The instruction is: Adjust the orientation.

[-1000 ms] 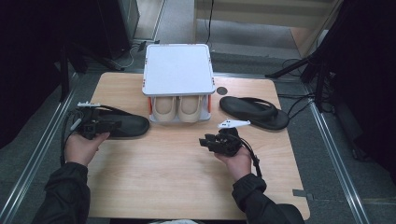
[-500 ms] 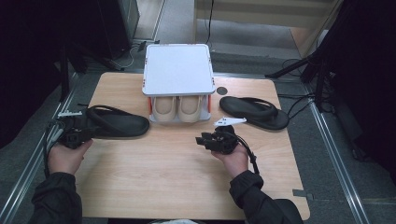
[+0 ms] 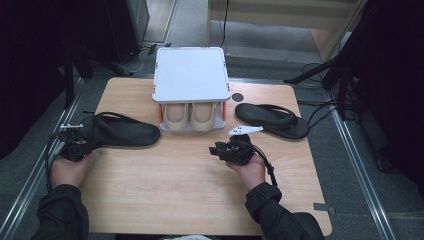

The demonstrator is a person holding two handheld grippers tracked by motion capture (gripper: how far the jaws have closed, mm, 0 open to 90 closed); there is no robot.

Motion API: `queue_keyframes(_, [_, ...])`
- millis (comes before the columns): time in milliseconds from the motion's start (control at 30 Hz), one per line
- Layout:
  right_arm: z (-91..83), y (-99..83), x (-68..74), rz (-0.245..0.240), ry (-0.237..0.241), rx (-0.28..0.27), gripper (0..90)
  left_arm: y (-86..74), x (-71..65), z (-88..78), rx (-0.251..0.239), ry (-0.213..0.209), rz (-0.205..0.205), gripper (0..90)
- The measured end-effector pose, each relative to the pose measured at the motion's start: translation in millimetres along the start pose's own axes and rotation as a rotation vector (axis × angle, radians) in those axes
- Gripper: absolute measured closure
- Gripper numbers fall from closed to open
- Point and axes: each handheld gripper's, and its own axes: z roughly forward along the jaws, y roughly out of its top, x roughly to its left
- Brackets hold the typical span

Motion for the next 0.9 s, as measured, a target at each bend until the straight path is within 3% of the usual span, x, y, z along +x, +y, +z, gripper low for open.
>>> queue_keyframes(200, [-1.4, -0.4, 0.3, -0.001, -0.004, -0.002, 62.9, 11.2, 6.7, 6.9, -0.005, 0.024, 0.010, 89.9])
queue_keyframes(667, [-16.9, -12.2, 4.1, 0.002, -0.047, -0.013, 63.2, 45.6, 16.4, 28.4, -0.030, -0.011, -0.005, 89.8])
queue_keyframes(900, [-27.5, -22.0, 4.5, 0.019, -0.072, -0.023, 63.3, 63.9, 13.5, 42.6, -0.028, 0.003, 0.020, 89.8])
